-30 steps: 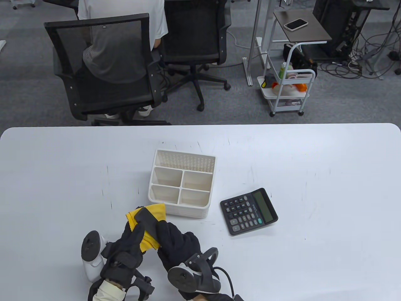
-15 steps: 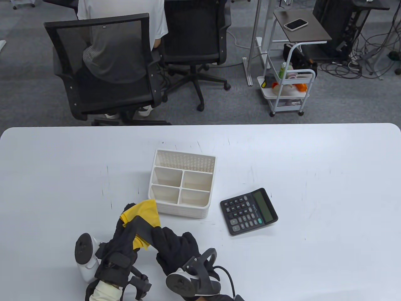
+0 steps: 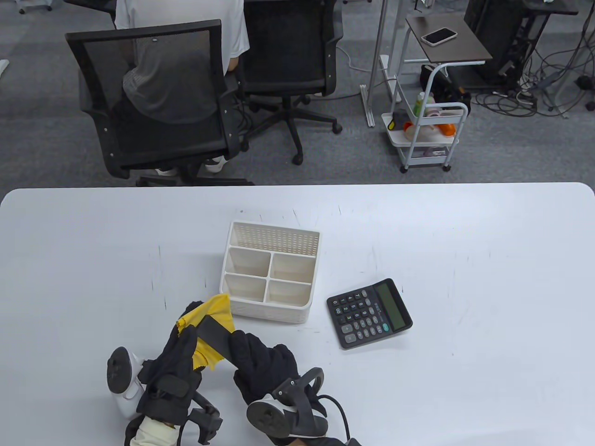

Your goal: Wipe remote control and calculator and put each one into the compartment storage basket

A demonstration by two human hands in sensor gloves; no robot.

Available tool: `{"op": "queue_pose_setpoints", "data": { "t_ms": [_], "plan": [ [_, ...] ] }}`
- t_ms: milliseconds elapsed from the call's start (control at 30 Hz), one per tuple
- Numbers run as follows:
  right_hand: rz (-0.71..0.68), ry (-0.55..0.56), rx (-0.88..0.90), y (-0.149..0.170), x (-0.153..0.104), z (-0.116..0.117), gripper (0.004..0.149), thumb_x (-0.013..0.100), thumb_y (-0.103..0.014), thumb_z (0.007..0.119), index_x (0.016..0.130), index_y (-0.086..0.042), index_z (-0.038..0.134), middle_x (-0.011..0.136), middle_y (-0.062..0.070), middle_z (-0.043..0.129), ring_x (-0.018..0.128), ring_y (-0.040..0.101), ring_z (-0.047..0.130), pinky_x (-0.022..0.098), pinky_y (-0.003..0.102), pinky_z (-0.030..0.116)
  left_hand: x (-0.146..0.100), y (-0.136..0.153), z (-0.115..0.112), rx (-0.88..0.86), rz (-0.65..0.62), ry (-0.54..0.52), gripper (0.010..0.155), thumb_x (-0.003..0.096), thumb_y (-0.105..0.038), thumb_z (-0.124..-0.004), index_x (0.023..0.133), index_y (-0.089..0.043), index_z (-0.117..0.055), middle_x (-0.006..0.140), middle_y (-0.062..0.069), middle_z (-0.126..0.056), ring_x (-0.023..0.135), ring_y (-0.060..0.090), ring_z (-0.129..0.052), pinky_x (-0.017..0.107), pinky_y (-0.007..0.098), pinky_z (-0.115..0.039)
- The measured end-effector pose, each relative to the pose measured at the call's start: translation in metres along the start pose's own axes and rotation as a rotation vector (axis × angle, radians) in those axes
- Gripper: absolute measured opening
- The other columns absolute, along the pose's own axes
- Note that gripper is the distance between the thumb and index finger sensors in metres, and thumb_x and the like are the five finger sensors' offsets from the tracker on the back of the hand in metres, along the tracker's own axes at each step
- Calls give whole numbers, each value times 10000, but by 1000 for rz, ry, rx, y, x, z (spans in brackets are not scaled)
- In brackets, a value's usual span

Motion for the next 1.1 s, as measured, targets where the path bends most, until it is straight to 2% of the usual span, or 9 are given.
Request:
{"op": "queue_pose_setpoints", "data": {
  "t_ms": [133, 333, 533, 667, 767, 933, 1100],
  "plan": [
    [-40, 5, -49, -3, -2, 1, 691, 568, -267, 755, 1123, -20, 427, 1036, 285, 665, 739, 408, 908, 576, 669, 660, 1, -1, 1, 44, 16, -8, 585, 621, -445, -538, 1133, -200, -395, 1134, 204, -558, 973, 484, -743, 674, 547, -747],
    [-76, -9, -54, -8, 0, 2, 686, 566, -272, 765, 1128, -66, 430, 1048, 262, 667, 751, 411, 902, 577, 662, 665, 1, -4, 11, -3, -5, -28, 542, 620, -440, -545, 1102, -193, -530, 1119, 211, -602, 964, 493, -757, 669, 566, -745],
    [-27, 0, -89, -2, 0, -1, 687, 567, -273, 766, 1128, -53, 436, 1043, 259, 673, 741, 418, 904, 566, 650, 677, 1, -3, 6, 18, -7, -12, 555, 620, -441, -543, 1113, -190, -503, 1129, 221, -570, 967, 500, -745, 668, 556, -752],
    [65, -12, -34, 10, -1, -2, 690, 568, -269, 762, 1127, -28, 438, 1038, 269, 674, 736, 420, 904, 564, 651, 676, 0, 0, 2, 59, 13, 3, 569, 620, -440, -544, 1124, -185, -476, 1129, 242, -552, 965, 505, -742, 666, 551, -755],
    [84, -24, 15, 11, -2, -1, 688, 569, -262, 763, 1127, -23, 440, 1039, 273, 671, 738, 425, 899, 562, 656, 671, 1, 0, 0, 78, 17, 10, 575, 619, -441, -544, 1127, -182, -466, 1129, 246, -545, 967, 505, -736, 670, 553, -747],
    [-60, 0, -31, -9, -4, -1, 683, 564, -260, 760, 1123, -31, 441, 1034, 283, 667, 743, 411, 890, 577, 663, 652, 0, -1, 3, 51, 8, 4, 592, 619, -445, -544, 1129, -179, -407, 1126, 230, -553, 968, 489, -744, 673, 543, -748],
    [-86, 7, -94, -11, -2, -1, 676, 565, -268, 762, 1125, -66, 441, 1041, 266, 670, 762, 403, 882, 584, 665, 650, -1, 0, 7, 5, 14, -12, 567, 620, -428, -547, 1122, -191, -431, 1121, 218, -575, 969, 480, -748, 674, 540, -749]
  ]
}}
Point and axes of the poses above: the tracker on the back of each hand, its own y axis roughly to the little-finger side, its own x axis roughly from the wrist to the fingertips, z = x × y, the point moved 4 cm from there along x, roughly from the wrist to the fingertips
